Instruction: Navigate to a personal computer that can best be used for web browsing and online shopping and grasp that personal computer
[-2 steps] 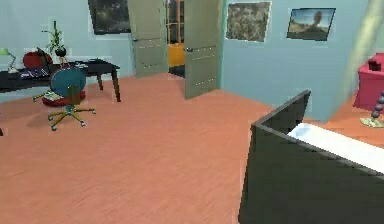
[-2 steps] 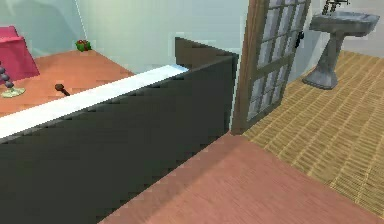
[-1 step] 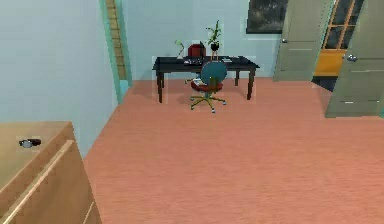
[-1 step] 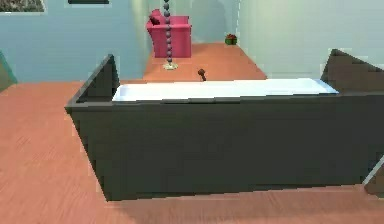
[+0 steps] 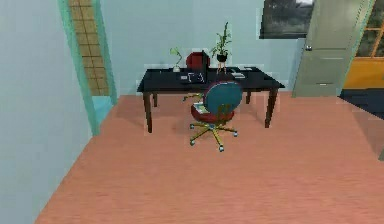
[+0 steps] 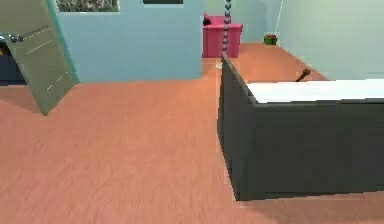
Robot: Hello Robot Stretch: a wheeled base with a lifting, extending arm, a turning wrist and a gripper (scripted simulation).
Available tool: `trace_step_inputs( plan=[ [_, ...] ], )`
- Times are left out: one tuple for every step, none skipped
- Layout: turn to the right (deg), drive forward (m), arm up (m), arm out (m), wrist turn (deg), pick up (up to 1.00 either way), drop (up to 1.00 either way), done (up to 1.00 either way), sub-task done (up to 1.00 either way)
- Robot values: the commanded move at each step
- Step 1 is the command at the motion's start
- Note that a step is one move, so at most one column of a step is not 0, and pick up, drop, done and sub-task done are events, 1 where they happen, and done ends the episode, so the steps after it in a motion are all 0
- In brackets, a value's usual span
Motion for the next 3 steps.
trace_step_inputs(
  plan=[
    [-30.0,0.0,0.0,0.0,0.0,0.0,0.0,0.0,0.0],
    [0.0,0.05,0.0,0.0,0.0,0.0,0.0,0.0,0.0],
    [12.0,0.0,0.0,0.0,0.0,0.0,0.0,0.0,0.0]
  ],
)
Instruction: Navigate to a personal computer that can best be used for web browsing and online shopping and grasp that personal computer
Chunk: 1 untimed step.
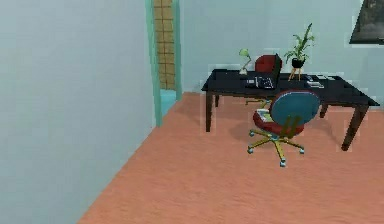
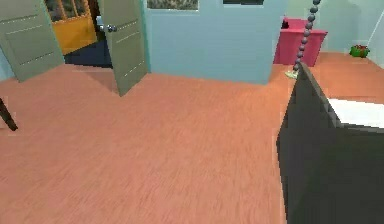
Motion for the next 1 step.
trace_step_inputs(
  plan=[
    [0.0,1.0,0.0,0.0,0.0,0.0,0.0,0.0,0.0]
  ],
)
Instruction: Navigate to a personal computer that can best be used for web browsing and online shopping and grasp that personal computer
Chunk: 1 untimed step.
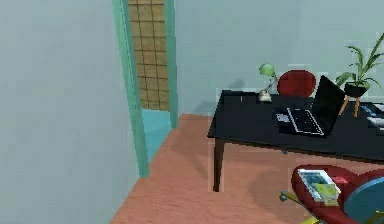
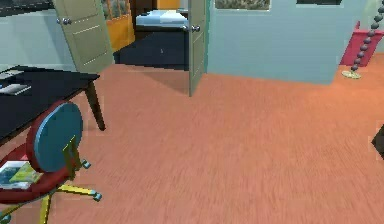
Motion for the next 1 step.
trace_step_inputs(
  plan=[
    [0.0,0.55,0.0,0.0,0.0,0.0,0.0,0.0,0.0]
  ],
)
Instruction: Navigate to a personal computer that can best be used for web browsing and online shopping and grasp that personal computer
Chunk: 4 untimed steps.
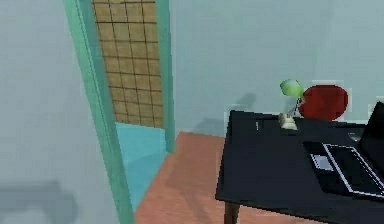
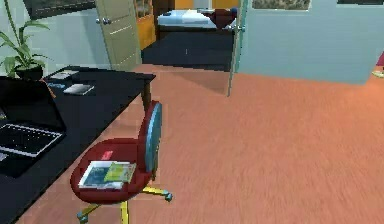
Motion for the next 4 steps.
trace_step_inputs(
  plan=[
    [-42.0,0.0,0.0,0.0,0.0,0.0,0.0,0.0,0.0],
    [45.0,0.0,0.0,0.0,0.0,0.0,0.0,0.0,0.0],
    [9.0,0.0,0.0,0.0,0.0,0.0,0.0,0.0,0.0],
    [0.0,0.5,0.0,0.0,0.0,0.0,0.0,0.0,0.0]
  ],
)
